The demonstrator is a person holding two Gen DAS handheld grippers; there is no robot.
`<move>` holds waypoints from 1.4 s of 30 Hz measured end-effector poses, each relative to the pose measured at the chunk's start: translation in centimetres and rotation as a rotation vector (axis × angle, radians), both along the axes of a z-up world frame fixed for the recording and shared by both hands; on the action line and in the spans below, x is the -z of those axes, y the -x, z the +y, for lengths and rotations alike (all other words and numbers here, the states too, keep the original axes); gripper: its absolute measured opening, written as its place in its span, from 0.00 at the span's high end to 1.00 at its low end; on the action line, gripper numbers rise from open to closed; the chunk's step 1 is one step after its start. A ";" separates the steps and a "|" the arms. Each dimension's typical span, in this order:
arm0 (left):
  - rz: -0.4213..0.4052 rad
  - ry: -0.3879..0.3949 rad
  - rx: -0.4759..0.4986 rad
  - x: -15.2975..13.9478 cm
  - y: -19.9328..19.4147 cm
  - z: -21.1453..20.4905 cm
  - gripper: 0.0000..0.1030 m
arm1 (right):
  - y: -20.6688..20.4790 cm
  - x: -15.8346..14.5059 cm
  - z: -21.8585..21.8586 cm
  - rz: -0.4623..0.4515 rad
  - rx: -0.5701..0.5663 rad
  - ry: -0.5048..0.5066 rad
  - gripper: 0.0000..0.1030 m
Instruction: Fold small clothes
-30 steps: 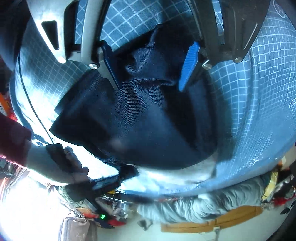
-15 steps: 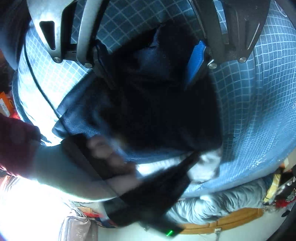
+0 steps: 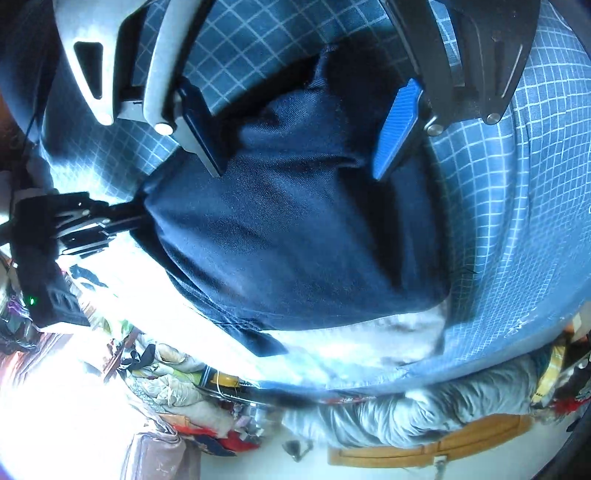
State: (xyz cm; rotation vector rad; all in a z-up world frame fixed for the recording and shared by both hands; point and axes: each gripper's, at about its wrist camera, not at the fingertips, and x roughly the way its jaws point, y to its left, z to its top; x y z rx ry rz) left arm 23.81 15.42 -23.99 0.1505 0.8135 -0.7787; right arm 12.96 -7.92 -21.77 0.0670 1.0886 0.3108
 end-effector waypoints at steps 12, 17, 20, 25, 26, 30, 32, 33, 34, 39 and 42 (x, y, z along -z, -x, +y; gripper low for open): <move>0.085 0.095 -0.255 -2.0 1.9 8.9 0.41 | -0.5 -0.4 -2.1 -0.029 0.101 -0.032 0.65; 0.005 0.120 -0.246 -4.6 -0.5 7.1 0.41 | 0.4 0.7 -3.0 -0.027 0.125 -0.091 0.64; 0.053 -0.040 -0.122 -1.4 -1.8 3.7 0.41 | 1.5 0.8 -3.8 -0.031 0.130 -0.113 0.63; 0.079 -0.107 -0.046 0.6 0.0 4.5 0.31 | 2.2 0.4 -3.4 -0.036 0.092 -0.068 0.60; 0.105 -0.058 -0.075 0.0 0.2 5.5 0.34 | 2.3 0.2 -3.3 -0.039 0.086 -0.055 0.60; 0.035 0.094 -0.076 -4.5 2.9 6.2 0.40 | 2.9 -2.7 -2.8 -0.143 0.069 -0.040 0.60; 0.004 0.135 -0.074 -5.6 2.7 6.2 0.39 | 3.4 -4.3 -2.9 -0.209 0.078 -0.049 0.59; -0.002 0.123 -0.078 -5.4 2.2 5.9 0.38 | 3.3 -4.7 -2.8 -0.234 0.082 -0.052 0.59; 0.002 0.087 -0.097 -4.7 1.5 5.5 0.38 | 3.0 -4.9 -2.7 -0.249 0.084 -0.057 0.59; 0.147 -0.003 -0.187 0.8 -1.9 5.5 0.22 | -0.6 0.8 -1.5 -0.039 0.050 -0.011 0.58; 0.068 -0.041 -0.198 -2.1 0.2 5.6 0.24 | 0.8 -1.9 -1.4 -0.097 0.058 0.004 0.56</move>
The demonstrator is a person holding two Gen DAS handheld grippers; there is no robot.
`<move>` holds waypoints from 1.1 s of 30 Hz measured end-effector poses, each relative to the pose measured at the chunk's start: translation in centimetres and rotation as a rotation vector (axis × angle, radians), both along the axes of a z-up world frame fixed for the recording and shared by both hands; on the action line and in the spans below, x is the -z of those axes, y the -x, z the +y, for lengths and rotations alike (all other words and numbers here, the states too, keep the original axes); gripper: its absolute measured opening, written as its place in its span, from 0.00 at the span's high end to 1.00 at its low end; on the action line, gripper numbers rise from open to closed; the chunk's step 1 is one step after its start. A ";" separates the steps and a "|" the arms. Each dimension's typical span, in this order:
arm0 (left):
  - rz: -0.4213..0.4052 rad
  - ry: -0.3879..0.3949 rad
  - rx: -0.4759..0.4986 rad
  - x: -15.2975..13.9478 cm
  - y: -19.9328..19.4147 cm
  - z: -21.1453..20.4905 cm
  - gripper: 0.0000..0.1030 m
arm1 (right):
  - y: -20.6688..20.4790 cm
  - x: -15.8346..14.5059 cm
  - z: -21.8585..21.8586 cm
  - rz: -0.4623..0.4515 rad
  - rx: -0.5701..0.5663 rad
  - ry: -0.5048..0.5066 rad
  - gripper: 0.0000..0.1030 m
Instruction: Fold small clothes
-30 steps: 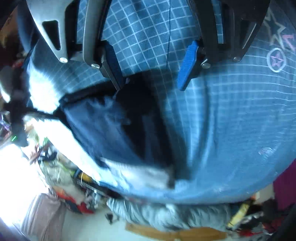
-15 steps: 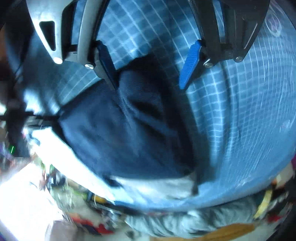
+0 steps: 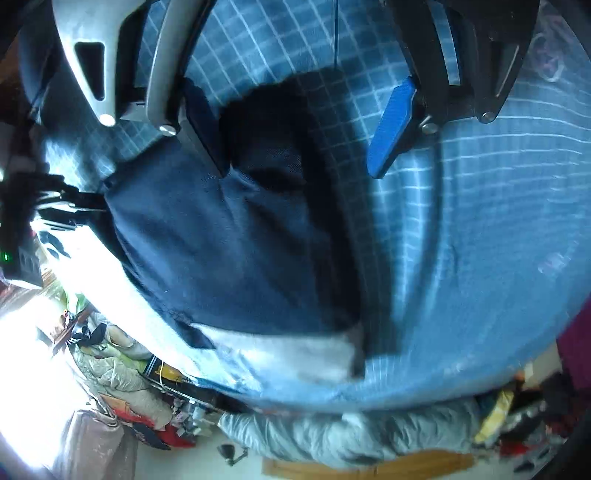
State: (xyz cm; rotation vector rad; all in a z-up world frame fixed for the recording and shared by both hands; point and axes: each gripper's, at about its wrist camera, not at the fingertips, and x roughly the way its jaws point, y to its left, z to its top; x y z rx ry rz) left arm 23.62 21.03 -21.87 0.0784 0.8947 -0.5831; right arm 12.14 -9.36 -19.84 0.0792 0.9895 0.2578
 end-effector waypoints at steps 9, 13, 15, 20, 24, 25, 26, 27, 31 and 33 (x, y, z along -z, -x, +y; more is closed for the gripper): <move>0.069 -0.045 -0.293 -0.2 6.7 9.0 0.16 | 8.2 -2.5 -3.0 -0.046 0.182 0.101 0.10; 0.167 -0.069 -0.364 2.6 7.3 9.7 0.04 | 9.7 0.2 -3.6 0.049 0.229 0.151 0.09; 0.122 -0.160 -0.357 3.1 7.6 8.5 0.00 | 9.8 1.7 -3.5 0.083 0.235 0.190 0.01; 0.141 -0.152 -0.425 3.1 7.1 7.6 0.00 | 11.0 2.0 -3.2 0.007 0.272 0.217 0.00; 0.132 -0.133 -0.456 2.8 4.7 6.8 0.00 | 12.0 1.9 -3.0 -0.010 0.282 0.211 0.00; 0.131 -0.124 -0.464 2.8 4.5 6.9 0.00 | 12.4 1.8 -2.9 -0.010 0.283 0.206 0.00; 0.131 -0.113 -0.470 2.8 4.3 7.0 0.00 | 12.5 1.9 -3.0 -0.013 0.285 0.204 0.00; 0.132 -0.105 -0.473 2.7 4.0 7.2 0.00 | 12.4 2.0 -3.2 -0.018 0.284 0.206 0.00; 0.103 -0.118 -0.453 2.6 3.7 6.9 0.00 | 11.8 2.2 -3.0 -0.025 0.285 0.214 0.00; 0.099 -0.109 -0.452 2.5 3.8 7.0 0.00 | 11.6 2.4 -3.1 -0.031 0.288 0.199 0.00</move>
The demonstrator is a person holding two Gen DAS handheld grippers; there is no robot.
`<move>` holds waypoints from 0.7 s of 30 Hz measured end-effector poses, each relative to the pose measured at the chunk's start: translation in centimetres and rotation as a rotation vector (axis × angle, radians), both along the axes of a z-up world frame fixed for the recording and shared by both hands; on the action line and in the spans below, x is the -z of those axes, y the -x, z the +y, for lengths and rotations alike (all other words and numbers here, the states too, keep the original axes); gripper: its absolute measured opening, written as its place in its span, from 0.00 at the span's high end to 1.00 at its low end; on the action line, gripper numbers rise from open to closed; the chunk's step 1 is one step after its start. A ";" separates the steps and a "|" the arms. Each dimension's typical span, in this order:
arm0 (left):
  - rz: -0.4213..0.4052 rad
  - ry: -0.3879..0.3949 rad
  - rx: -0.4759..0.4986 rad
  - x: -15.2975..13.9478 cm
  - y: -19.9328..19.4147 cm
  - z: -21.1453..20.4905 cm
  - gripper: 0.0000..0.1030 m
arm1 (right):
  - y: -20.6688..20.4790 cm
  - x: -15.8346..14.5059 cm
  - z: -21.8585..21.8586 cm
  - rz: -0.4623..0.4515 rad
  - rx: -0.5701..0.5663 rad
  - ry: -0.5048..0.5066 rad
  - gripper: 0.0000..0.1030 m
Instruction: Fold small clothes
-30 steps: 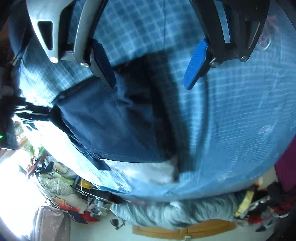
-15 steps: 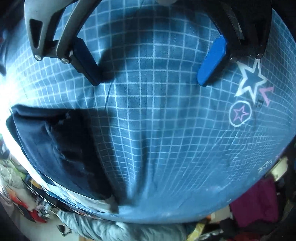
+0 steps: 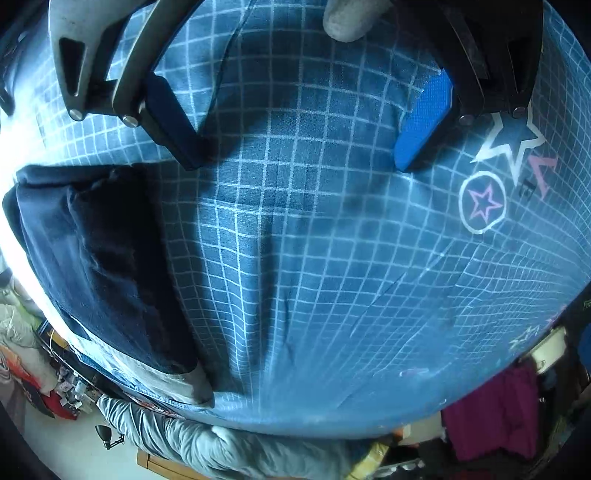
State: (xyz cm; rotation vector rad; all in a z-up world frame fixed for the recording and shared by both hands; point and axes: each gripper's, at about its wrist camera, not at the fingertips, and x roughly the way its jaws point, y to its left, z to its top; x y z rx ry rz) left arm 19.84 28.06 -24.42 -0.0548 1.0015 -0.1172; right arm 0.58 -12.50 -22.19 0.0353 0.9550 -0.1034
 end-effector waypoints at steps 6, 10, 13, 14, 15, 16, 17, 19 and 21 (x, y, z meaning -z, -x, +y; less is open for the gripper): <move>-0.007 -0.005 0.007 0.9 0.0 0.5 0.00 | -0.4 0.3 -0.2 -0.029 0.006 -0.002 0.00; -0.012 -0.011 0.007 0.8 -0.1 0.2 0.00 | -0.5 0.4 -0.3 -0.040 0.011 -0.006 0.00; -0.013 -0.015 0.008 0.8 -0.5 0.0 0.00 | -0.5 0.4 -0.3 -0.040 0.009 -0.008 0.00; -0.012 -0.013 0.008 0.9 -0.5 0.0 0.00 | -0.5 0.4 -0.3 -0.040 0.010 -0.007 0.00; -0.012 -0.012 0.008 0.9 -0.5 0.0 0.00 | -0.5 0.4 -0.3 -0.041 0.009 -0.008 0.00; -0.012 -0.014 0.008 0.9 -0.5 0.0 0.00 | -0.5 0.4 -0.3 -0.041 0.010 -0.008 0.00; -0.013 -0.014 0.008 0.8 -0.4 0.1 0.00 | -0.5 0.4 -0.3 -0.041 0.010 -0.008 0.00; -0.012 -0.013 0.008 0.8 -0.4 0.1 0.00 | -0.5 0.4 -0.2 -0.042 0.010 -0.009 0.00; -0.012 -0.014 0.008 0.8 -0.3 0.1 0.00 | -0.5 0.4 -0.2 -0.042 0.009 -0.010 0.00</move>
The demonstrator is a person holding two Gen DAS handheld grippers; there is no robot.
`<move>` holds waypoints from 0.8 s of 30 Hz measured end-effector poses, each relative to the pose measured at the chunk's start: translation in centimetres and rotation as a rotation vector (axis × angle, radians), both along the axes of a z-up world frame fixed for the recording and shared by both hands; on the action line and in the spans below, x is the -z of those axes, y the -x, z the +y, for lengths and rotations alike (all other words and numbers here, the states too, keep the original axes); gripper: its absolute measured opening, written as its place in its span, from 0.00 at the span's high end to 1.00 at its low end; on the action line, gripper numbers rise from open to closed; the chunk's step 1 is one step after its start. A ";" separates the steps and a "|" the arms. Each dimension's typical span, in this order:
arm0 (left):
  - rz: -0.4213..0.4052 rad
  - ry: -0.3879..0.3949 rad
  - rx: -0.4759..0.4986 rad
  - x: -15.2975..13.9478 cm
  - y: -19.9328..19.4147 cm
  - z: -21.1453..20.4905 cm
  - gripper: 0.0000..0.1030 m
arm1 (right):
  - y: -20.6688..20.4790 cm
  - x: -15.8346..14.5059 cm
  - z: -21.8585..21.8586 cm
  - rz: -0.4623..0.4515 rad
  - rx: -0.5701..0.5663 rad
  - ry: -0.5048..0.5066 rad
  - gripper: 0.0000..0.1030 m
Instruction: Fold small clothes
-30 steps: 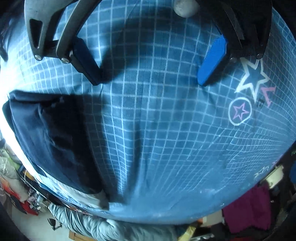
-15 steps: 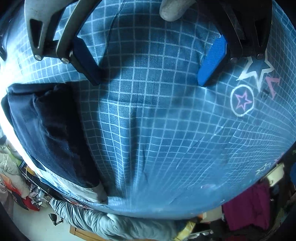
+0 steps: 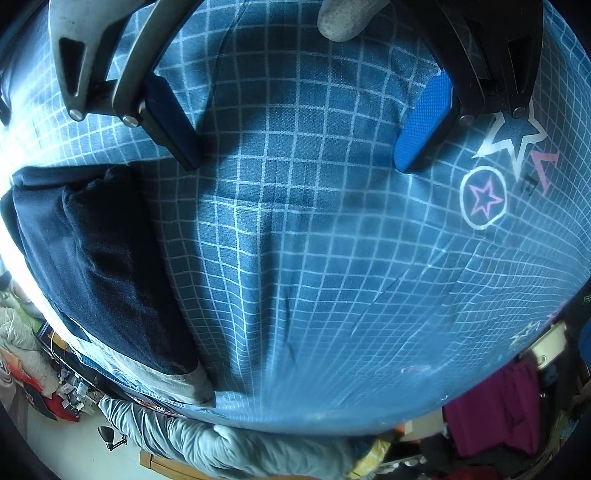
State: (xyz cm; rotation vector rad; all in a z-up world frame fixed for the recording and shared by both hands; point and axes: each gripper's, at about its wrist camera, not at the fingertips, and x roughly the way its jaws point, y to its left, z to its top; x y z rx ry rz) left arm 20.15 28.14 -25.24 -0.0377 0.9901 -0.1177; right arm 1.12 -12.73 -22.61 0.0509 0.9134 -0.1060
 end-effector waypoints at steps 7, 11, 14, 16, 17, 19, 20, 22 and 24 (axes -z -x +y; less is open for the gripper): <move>0.000 0.001 0.000 0.0 0.0 0.0 0.00 | 0.0 0.0 0.0 0.000 0.001 0.000 0.00; 0.000 0.001 0.000 0.0 0.0 0.0 0.00 | 0.1 0.0 0.1 0.000 0.001 0.001 0.00; 0.000 0.000 0.000 0.0 0.0 0.0 0.00 | -0.1 0.0 0.0 0.000 -0.003 -0.004 0.00; 0.000 0.002 -0.001 0.0 0.0 0.0 0.00 | -0.2 0.0 0.0 0.000 -0.008 -0.007 0.00; 0.000 0.000 0.000 0.0 0.0 0.0 0.00 | -0.3 0.0 -0.1 -0.001 -0.006 -0.011 0.00; 0.000 0.000 -0.001 0.0 0.0 0.0 0.00 | -0.5 -0.1 -0.2 -0.002 0.002 -0.018 0.00; 0.000 0.000 0.000 0.0 0.0 0.0 0.00 | -0.6 -0.2 -0.1 0.000 0.010 -0.018 0.00; 0.000 -0.001 0.000 0.0 -0.1 0.0 0.00 | -0.9 -0.2 0.0 0.013 0.028 -0.020 0.00; 0.000 -0.001 0.000 0.1 -0.2 0.0 0.00 | -1.4 -0.3 -0.2 0.025 0.041 -0.034 0.00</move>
